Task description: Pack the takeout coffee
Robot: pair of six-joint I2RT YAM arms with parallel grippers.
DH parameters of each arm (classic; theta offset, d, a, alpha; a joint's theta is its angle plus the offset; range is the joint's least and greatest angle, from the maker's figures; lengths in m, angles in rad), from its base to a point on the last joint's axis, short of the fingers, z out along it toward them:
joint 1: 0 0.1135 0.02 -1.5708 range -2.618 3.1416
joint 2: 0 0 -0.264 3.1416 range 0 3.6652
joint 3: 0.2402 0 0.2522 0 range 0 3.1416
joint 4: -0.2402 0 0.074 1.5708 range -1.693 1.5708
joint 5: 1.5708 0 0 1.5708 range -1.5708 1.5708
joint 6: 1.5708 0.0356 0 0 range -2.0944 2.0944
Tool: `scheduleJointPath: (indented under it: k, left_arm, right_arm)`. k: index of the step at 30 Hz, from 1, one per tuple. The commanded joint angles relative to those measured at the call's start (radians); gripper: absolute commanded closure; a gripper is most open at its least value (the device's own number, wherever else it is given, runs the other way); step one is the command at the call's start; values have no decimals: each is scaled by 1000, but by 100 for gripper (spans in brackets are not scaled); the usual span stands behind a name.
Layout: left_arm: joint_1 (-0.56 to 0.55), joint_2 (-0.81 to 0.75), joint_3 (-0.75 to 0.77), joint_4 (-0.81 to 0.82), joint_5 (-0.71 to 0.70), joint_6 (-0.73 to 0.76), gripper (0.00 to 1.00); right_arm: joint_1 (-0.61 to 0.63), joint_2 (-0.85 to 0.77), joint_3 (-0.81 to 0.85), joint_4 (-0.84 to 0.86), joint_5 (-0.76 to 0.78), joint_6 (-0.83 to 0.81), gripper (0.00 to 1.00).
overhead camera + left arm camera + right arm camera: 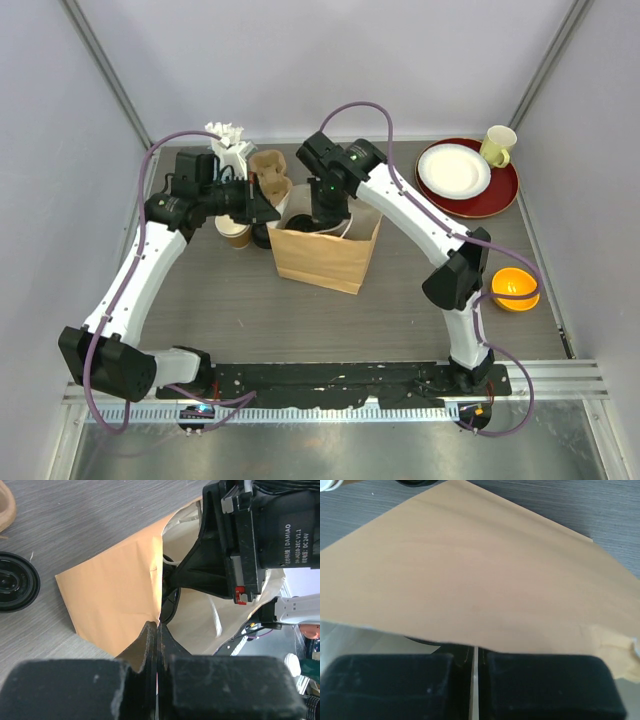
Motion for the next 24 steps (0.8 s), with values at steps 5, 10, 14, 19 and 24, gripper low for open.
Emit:
scheduleJointPath:
  k: [5,10,14,19,24]
  left_arm:
    - [-9,-15,0,36,46,14,100]
    - [-12,-18,0,36,52,9,100]
    - [-12,-15,-2,41,52,3,100]
    - [-12,-12,0,43,46,-6,100]
    - [-10,-11,-3,35,37,-9,100]
  right_arm:
    - [6,40,25,-137,53,6,99]
    - [6,86,52,-137,55,-4,99]
    - [4,103,54,-137,67,-20,99]
    - [4,98,74,-135,59,-27,94]
    - [4,71,123,-135,17,-29,75]
